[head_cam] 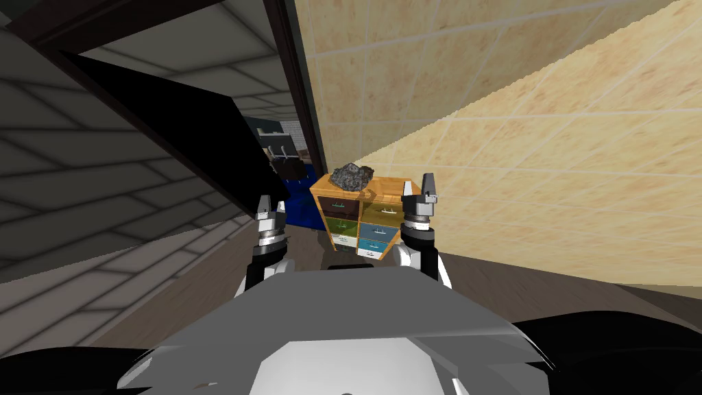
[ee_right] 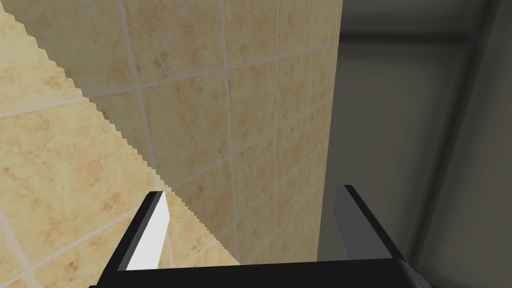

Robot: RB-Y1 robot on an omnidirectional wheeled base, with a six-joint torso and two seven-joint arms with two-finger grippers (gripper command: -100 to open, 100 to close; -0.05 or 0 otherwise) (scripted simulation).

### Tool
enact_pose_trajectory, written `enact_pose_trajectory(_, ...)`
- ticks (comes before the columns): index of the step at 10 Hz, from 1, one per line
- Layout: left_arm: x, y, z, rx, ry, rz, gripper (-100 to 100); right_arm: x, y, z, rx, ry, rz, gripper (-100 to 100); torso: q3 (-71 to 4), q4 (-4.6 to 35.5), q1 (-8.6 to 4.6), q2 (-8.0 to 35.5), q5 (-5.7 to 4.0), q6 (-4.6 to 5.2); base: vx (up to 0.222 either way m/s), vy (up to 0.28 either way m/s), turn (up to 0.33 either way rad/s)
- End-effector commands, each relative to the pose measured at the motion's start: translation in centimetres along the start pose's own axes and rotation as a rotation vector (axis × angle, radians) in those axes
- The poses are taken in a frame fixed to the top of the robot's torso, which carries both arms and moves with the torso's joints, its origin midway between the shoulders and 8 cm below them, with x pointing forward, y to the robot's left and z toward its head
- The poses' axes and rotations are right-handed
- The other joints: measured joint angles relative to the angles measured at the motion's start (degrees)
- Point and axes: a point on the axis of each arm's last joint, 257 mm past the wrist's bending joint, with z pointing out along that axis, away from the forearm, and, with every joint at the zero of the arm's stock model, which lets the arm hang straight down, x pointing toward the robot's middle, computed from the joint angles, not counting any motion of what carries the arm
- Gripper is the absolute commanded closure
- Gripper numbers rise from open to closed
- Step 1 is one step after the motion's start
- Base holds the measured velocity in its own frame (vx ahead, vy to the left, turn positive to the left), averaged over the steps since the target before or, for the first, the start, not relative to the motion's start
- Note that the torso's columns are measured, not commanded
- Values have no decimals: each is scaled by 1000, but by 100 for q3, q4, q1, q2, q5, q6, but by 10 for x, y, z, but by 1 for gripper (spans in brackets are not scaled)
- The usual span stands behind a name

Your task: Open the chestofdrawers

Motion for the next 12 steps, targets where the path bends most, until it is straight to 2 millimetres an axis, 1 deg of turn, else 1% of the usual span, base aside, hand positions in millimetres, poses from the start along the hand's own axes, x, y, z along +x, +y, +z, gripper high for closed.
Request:
enact_pose_trajectory(1,0,0,0,0,0,0,0,0,0,0,0,0,0,0,-467,235,0,232,0,0,0,0,0)
enact_pose_trajectory(3,0,0,0,0,0,0,0,0,0,0,0,0,0,0,-2014,1006,0,1003,0,0,0,0,0)
enact_pose_trajectory(9,0,0,0,0,0,0,0,0,0,0,0,0,0,0,-7073,3537,0,3539,0,0,0,0,0)
enact_pose_trajectory(10,0,0,0,0,0,0,0,6,-2,-2,3,49,-31,-100,-7919,3960,0,3962,0,0,10,17,-11)
enact_pose_trajectory(11,0,0,0,0,0,0,0,10,-4,-3,6,81,-58,-100,-8314,4149,3,4154,1,0,6,35,-20)
enact_pose_trajectory(12,0,0,0,0,0,0,0,13,-6,-4,10,115,-92,-100,-8426,4205,8,4208,2,0,18,52,-29)
